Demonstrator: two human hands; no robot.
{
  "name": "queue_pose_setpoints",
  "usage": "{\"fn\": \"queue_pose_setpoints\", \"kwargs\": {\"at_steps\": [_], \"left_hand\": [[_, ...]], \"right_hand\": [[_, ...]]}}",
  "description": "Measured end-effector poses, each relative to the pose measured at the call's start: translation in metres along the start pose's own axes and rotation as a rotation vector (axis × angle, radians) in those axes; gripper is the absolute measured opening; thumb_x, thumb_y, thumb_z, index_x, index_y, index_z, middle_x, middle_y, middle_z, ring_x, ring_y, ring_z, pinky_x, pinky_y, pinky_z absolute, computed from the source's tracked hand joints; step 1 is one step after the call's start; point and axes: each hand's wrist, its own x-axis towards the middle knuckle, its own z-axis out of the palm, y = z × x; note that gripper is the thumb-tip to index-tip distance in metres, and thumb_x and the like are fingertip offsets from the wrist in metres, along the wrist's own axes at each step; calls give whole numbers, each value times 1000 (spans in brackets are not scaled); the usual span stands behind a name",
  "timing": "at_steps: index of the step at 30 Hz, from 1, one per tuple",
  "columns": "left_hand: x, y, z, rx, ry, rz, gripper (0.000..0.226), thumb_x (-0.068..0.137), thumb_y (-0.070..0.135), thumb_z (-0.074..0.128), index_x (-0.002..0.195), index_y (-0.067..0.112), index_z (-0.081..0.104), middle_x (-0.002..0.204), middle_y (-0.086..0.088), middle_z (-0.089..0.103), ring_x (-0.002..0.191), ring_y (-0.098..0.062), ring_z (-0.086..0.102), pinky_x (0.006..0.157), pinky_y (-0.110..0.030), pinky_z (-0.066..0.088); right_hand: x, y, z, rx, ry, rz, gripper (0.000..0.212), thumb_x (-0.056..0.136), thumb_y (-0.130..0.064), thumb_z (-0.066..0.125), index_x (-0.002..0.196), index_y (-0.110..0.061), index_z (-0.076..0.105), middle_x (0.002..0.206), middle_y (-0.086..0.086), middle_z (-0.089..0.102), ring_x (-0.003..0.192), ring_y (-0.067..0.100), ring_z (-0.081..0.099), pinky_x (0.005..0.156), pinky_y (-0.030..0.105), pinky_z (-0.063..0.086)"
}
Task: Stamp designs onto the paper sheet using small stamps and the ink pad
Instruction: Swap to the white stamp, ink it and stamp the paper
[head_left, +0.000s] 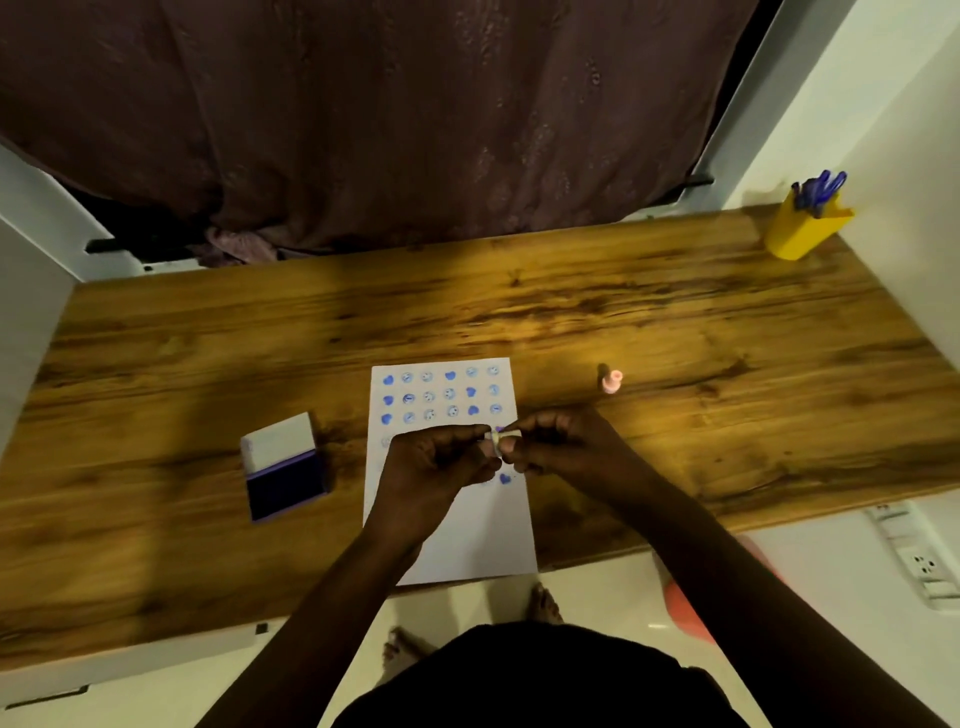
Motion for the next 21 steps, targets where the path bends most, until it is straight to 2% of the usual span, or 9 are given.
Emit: {"fn": "queue_pose_setpoints", "kwargs": {"at_steps": [2,7,10,13,15,18,21], "left_hand": [[4,-2,11,20,8,5,39,87,6,75,95,45,78,105,8,80,100,-23,77,83,-37,63],[14,-1,41,53,1,9,46,86,5,76,85,51,78,94,17,80,95,-13,77,91,-40,62],[22,2,59,59,-25,20,52,83,9,79,88,61,73,95,27,78,98,-8,75,98,-40,58],[33,-2,74,62,-26,31,49,79,14,83,91,61,73,98,27,77,103,-9,74,101,-44,56],[39,-7,81,86,2,17,47,82,9,81,89,55,76,99,20,79,101,-7,74,102,-47,56],[43,-13,88,91,26,-22,37,82,9,81,88,45,78,99,16,80,101,-6,74,102,-43,56],[45,-18,93,106,36,-41,31,82,9,81,91,38,78,100,9,81,101,-9,75,101,-44,56]], "right_hand": [[-1,1,-12,-28,-3,14,21,92,-26,73,104,-9,76,90,2,79,80,13,74,73,24,59],[-2,7,-39,-27,13,64,29,95,-34,67,98,-7,76,87,10,79,76,17,72,71,29,57],[-1,9,-61,-50,27,51,27,93,-34,70,93,-8,77,84,8,78,72,12,70,67,26,56],[6,11,-89,-129,56,12,22,87,-33,78,94,-12,78,86,5,78,77,16,72,71,33,58],[15,15,-111,-243,130,-42,22,82,-34,82,93,-15,78,82,1,77,74,9,70,67,32,55],[31,28,-147,-548,289,-80,23,78,-39,83,90,-20,77,82,-5,75,74,4,68,63,29,53],[48,48,-172,-784,367,-83,18,82,-32,78,90,-17,73,82,0,74,74,16,69,60,30,52]]}}
